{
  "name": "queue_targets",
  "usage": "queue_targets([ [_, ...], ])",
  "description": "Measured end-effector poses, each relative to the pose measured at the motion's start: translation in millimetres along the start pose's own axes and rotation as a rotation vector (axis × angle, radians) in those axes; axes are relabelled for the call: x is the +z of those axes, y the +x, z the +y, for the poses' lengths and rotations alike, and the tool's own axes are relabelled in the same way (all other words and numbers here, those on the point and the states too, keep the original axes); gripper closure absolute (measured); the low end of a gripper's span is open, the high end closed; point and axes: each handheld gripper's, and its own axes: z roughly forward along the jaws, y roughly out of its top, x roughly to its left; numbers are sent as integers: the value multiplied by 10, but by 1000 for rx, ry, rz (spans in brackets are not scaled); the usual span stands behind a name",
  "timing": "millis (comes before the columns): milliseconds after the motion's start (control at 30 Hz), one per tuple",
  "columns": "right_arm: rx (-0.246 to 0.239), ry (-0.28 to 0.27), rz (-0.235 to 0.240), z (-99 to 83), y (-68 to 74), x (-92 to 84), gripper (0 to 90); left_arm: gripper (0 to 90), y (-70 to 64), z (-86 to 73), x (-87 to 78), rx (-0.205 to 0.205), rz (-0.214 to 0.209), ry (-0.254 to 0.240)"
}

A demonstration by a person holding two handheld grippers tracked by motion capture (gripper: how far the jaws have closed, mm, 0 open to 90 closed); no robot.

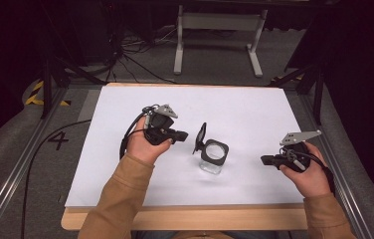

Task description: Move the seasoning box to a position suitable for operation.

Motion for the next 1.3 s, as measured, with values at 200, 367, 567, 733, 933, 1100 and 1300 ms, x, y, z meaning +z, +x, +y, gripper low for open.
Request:
queue_targets([
  [200, -23, 4, 23, 7, 92, 75, 899, 900, -75, 52, 71, 25, -11, -7],
  [367, -42, 10, 44, 19, 167, 162, 899, 900, -106, 74, 120, 32, -7, -10],
  [567, -66, -16, 73, 70, 298, 256, 900, 900, -108, 79, 147, 35, -18, -2],
  [733, -102, -53, 109, 147, 446, 361, 900, 900, -126, 85, 164, 41, -21, 4],
  [933, -116, -35, 116, 149, 498, 496, 900, 900, -165, 98, 199, 55, -36, 12],
  [1100, -112, -25, 122, 139, 511, 534, 900, 900, -209, 108, 255, 67, -52, 23],
  [1300, -124, -33, 109, 132, 502, 508, 900, 900, -245, 106, 342, 87, -85, 55],
])
